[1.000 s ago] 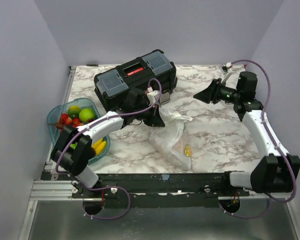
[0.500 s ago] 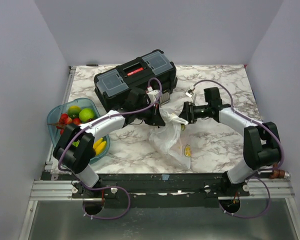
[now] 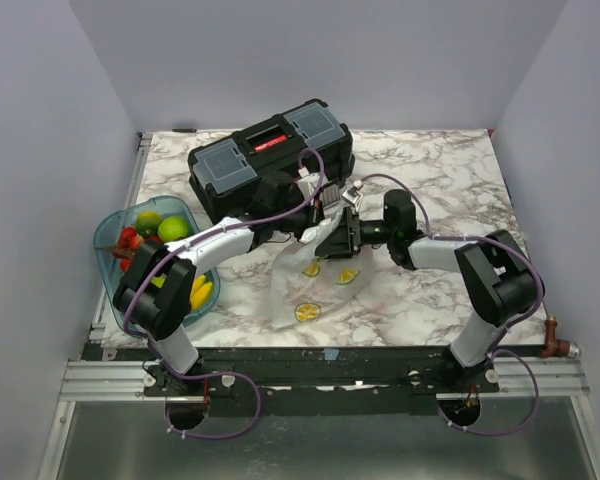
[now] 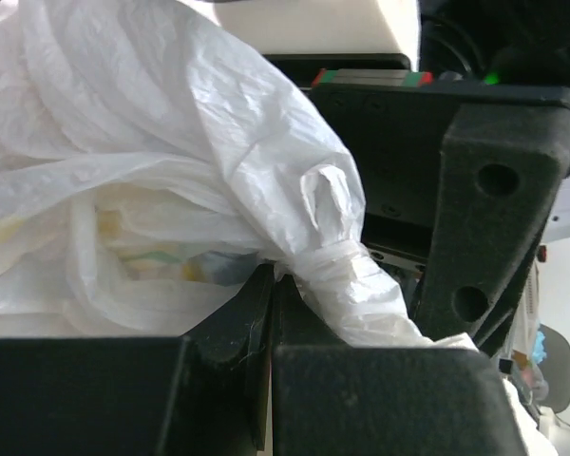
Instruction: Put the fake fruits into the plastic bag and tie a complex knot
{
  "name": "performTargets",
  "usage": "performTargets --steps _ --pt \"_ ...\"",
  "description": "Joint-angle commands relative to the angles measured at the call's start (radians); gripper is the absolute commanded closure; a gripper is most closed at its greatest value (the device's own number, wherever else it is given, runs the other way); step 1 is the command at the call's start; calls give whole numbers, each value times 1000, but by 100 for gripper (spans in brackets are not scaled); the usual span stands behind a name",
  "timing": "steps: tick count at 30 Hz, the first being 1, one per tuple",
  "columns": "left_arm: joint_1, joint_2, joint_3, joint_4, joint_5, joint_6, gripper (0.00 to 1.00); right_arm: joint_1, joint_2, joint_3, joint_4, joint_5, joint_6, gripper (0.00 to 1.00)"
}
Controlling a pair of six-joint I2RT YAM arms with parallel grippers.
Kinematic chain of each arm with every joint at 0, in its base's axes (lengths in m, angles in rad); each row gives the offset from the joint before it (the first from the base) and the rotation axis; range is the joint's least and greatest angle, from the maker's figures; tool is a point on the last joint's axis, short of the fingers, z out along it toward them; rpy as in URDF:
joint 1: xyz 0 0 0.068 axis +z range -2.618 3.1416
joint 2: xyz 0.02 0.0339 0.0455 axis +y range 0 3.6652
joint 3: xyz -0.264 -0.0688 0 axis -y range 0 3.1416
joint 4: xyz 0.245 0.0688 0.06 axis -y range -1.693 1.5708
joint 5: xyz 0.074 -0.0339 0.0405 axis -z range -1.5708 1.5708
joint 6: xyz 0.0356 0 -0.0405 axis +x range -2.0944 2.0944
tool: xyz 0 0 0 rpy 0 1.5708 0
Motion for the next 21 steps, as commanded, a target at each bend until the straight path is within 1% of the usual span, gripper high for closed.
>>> performTargets --steps 1,3,4,5,6,7,8,9,11,14,15,16,18,20,21 --pt "8 -28 -30 129 119 -62 100 6 21 -8 333 -33 234 20" --pt "13 -38 -54 156 136 -71 100 -13 -10 -20 267 -56 185 20" --pt "16 -42 -62 165 138 -74 100 -28 -35 -30 191 -62 138 20" --pt "20 -45 -68 169 140 -77 100 -45 -60 -33 81 -59 79 20" --pt "23 -47 -73 174 144 -81 100 -59 -95 -25 -56 -47 -41 19" --pt "27 -49 -77 179 147 -82 100 -71 -120 2 -257 -26 -159 18" --pt "30 -51 -79 182 150 -85 100 -81 -150 26 -416 17 -302 16" --pt "31 -54 -79 185 151 -87 100 -89 -172 47 -548 38 -403 15" --pt "32 -53 -77 193 156 -86 100 -114 -214 54 -671 45 -488 14" --pt "32 -49 -72 192 160 -87 100 -193 -271 66 -766 12 -576 14" --pt "32 -49 -70 192 161 -87 100 -217 -277 86 -816 -5 -637 15" --pt "32 -49 -71 192 160 -86 100 -240 -275 122 -879 -12 -697 16" --pt "32 -49 -72 192 160 -82 100 -260 -252 195 -974 2 -795 24" --pt "32 -49 -72 195 161 -82 100 -262 -230 238 -1010 31 -827 38" --pt "33 -48 -72 197 160 -84 100 -262 -225 238 -978 38 -798 44"
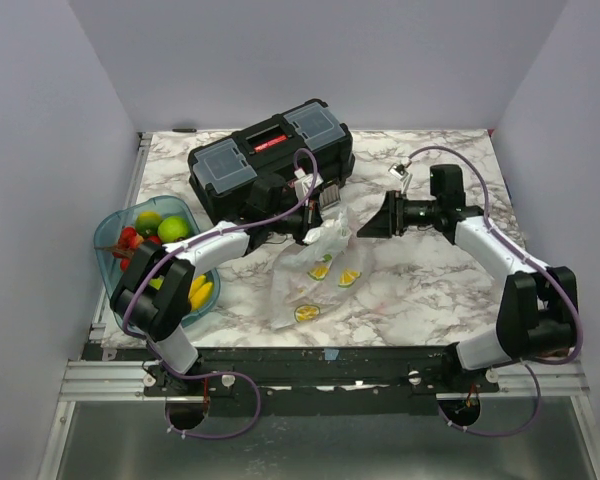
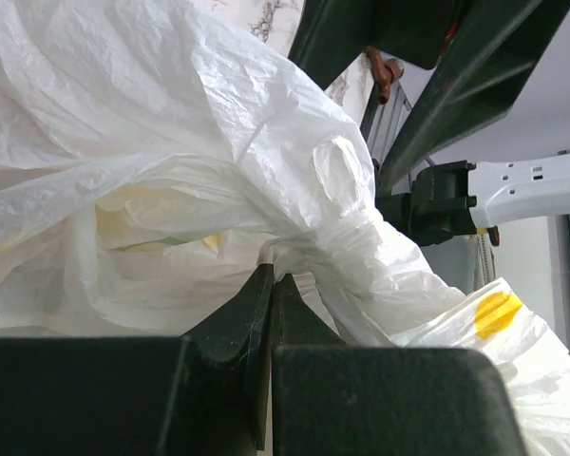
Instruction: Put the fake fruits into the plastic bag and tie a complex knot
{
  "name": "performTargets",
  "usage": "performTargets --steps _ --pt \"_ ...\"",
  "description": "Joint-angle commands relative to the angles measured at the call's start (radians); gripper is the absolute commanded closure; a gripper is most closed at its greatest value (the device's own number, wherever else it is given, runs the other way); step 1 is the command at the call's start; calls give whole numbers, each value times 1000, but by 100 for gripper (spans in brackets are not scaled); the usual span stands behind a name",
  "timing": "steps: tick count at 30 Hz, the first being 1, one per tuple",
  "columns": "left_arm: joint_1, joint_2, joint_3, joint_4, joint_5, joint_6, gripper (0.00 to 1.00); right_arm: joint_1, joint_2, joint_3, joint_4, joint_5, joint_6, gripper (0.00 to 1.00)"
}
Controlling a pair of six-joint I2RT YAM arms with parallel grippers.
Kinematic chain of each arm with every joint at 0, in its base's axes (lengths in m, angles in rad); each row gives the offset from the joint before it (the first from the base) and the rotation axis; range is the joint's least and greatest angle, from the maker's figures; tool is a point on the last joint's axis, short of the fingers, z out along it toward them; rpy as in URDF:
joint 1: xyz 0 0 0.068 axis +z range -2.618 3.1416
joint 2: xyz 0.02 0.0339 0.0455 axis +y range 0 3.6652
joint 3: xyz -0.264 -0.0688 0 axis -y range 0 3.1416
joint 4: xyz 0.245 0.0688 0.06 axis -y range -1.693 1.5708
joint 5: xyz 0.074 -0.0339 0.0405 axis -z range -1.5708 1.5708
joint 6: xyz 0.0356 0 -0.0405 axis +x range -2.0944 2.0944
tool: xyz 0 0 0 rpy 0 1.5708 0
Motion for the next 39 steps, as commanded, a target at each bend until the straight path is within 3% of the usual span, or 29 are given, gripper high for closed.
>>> performTargets --steps 1,5,16,27,30,35,39 --pt "3 -33 -3 38 35 -3 100 -3 23 57 -91 30 -93 49" --pt "2 -37 -6 33 34 3 100 27 27 16 97 64 58 52" --pt "-12 -42 35 62 49 -9 100 142 60 -53 86 70 9 35" --pt "-54 -25 40 124 71 -34 100 269 144 -5 302 74 152 35" --pt "-54 -5 34 164 94 -72 100 275 147 -21 363 56 197 29" --pt "-45 1 10 170 115 -89 100 211 110 -15 274 17 135 20" --pt "-36 -10 -3 168 113 -86 100 133 71 20 48 7 -12 14"
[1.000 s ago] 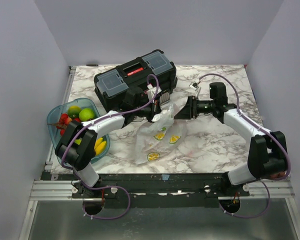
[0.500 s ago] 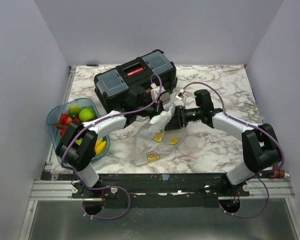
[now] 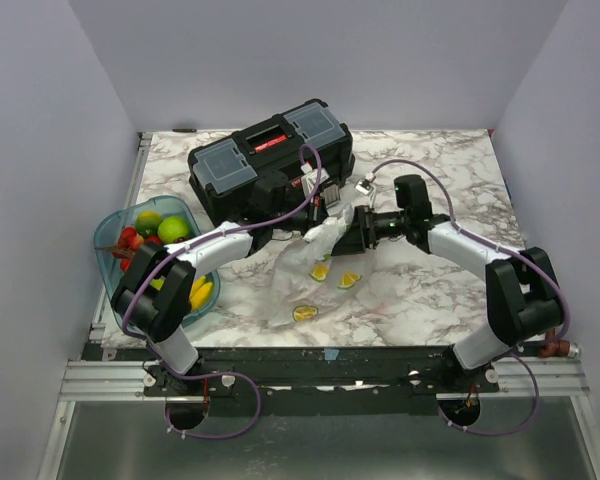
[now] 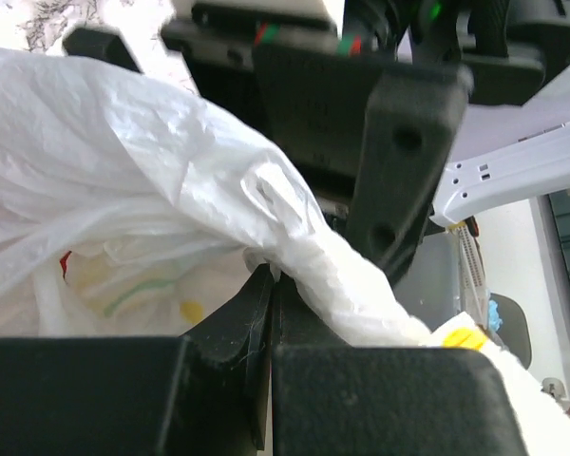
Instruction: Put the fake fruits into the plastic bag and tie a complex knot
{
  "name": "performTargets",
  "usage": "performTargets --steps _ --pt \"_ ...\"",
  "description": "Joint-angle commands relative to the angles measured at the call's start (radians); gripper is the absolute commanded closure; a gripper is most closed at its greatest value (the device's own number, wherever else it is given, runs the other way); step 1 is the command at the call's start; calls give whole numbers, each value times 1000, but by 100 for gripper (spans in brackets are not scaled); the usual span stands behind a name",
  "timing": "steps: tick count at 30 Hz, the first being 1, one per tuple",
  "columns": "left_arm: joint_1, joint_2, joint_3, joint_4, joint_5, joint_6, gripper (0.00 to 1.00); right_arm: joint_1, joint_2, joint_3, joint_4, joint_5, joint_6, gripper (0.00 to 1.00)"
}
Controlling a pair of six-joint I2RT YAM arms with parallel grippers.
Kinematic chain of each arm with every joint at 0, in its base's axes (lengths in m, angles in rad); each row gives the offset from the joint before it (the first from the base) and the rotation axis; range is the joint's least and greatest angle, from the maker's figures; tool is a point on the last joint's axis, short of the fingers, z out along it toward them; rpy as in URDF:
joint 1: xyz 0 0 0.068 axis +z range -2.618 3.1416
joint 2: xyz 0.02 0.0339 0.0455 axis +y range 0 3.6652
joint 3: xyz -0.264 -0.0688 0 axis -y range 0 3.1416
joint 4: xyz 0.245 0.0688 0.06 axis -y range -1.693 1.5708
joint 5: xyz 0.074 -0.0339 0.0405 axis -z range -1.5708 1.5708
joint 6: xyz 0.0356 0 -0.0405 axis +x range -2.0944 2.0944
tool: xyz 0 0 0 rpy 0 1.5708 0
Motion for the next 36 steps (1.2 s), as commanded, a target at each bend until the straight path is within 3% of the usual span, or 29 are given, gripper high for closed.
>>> performTargets --steps 1,8,13,16,19,22,33,36 --pt "-4 -9 -22 41 72 -18 100 -84 -50 63 -232 -7 -183 13" --pt "-4 -6 -12 29 70 -11 100 -175 -67 147 -478 -73 -341 14" --pt "-2 -5 -4 8 63 4 100 -253 -58 187 -506 -171 -356 26" --pt "-2 -2 -1 5 63 10 100 -270 -56 214 -514 -174 -362 40" --pt "-3 1 2 5 59 12 100 -269 -67 180 -343 -107 -216 48" --pt "-2 5 7 3 59 11 100 -247 -65 142 -241 -73 -141 48" --pt "-3 16 34 1 62 8 100 -112 -40 77 -241 -42 -190 44" --pt "-4 21 38 18 68 -7 100 -90 -45 60 -201 -51 -163 39"
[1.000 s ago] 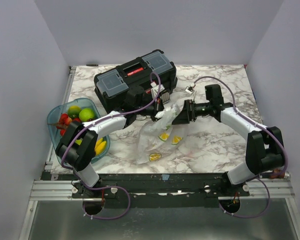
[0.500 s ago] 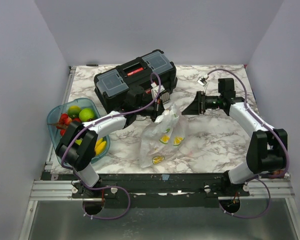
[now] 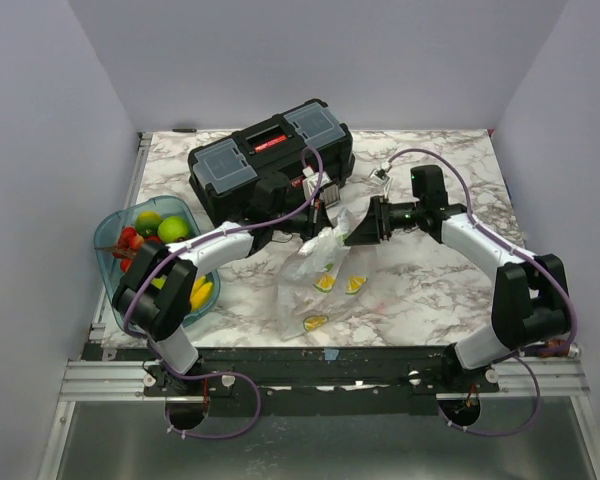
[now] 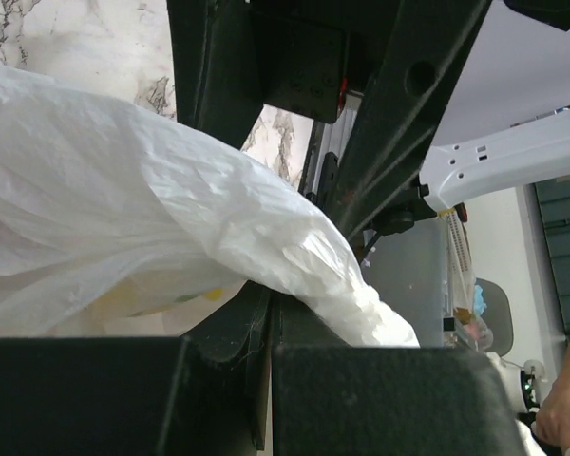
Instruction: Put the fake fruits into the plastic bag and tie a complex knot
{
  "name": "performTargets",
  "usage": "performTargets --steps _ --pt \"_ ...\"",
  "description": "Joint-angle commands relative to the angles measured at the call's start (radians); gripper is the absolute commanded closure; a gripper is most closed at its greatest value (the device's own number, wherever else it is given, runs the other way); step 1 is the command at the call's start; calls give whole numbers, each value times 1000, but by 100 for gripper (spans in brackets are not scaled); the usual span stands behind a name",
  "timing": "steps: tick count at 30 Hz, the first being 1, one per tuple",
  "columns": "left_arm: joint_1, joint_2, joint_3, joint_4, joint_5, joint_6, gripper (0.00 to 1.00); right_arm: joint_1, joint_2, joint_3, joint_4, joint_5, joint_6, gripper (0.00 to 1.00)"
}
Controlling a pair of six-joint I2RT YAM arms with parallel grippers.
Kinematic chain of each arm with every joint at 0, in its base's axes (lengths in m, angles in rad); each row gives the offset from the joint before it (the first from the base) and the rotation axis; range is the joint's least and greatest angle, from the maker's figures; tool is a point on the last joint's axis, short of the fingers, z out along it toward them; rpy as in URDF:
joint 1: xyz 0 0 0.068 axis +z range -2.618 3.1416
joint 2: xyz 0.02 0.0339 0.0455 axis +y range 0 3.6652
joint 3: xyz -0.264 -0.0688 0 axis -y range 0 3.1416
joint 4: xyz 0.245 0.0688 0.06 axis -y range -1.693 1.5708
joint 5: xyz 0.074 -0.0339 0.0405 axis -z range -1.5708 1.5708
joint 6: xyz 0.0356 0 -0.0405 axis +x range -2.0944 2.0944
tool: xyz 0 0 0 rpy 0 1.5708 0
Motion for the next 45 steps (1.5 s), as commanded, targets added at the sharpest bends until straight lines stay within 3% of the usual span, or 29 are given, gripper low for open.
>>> performTargets --steps 1,7,12,21,26,29,33,45 --pt "-6 17 45 48 35 -13 100 40 -1 -43 80 3 44 37" --pt "-25 32 43 89 68 -44 100 88 26 -45 295 -6 210 26" --pt "-34 40 39 74 62 -34 100 105 43 -40 450 -10 338 24" --pt "-34 68 47 47 27 -24 100 150 11 -96 541 68 438 22" --pt "27 45 0 141 11 -96 100 131 -73 -142 330 91 288 20" --pt "42 38 -11 242 32 -182 100 128 -104 -202 330 96 308 19" --pt "30 45 -23 413 56 -340 100 129 -104 -262 529 105 445 19" --pt "-42 95 -56 362 85 -323 100 161 -35 -201 792 193 626 18"
